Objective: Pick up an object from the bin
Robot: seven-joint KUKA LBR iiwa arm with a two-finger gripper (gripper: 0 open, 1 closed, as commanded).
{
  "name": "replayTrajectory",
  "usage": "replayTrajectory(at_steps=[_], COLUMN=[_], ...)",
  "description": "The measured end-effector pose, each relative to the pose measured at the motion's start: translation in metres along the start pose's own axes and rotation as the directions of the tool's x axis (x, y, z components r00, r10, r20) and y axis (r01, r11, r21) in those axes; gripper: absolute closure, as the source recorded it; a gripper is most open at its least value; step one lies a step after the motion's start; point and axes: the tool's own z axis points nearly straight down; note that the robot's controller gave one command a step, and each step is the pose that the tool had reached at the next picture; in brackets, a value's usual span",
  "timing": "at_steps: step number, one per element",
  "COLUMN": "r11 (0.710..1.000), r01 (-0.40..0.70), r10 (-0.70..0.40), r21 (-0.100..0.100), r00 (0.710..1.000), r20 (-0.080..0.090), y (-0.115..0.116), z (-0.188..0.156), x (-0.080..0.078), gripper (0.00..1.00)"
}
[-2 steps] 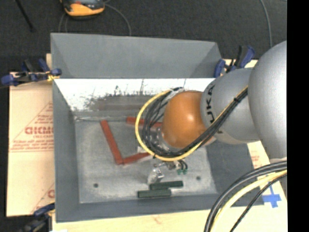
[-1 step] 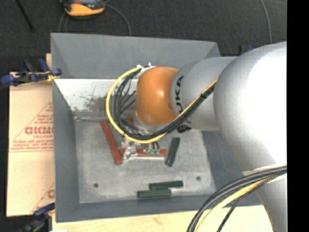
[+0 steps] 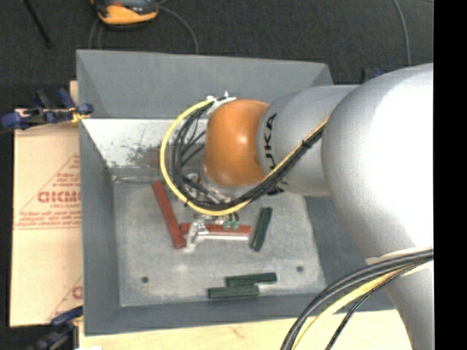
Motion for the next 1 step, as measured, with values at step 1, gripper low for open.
replayTrajectory(at_steps=[1], r11=[1.000], r01=[0.000], r10=[0.000], r21=[0.000], r00=[1.000], r20=[-0.001], y=[0.0000], z=[0.0001], x=[0.0004], gripper=[0.00])
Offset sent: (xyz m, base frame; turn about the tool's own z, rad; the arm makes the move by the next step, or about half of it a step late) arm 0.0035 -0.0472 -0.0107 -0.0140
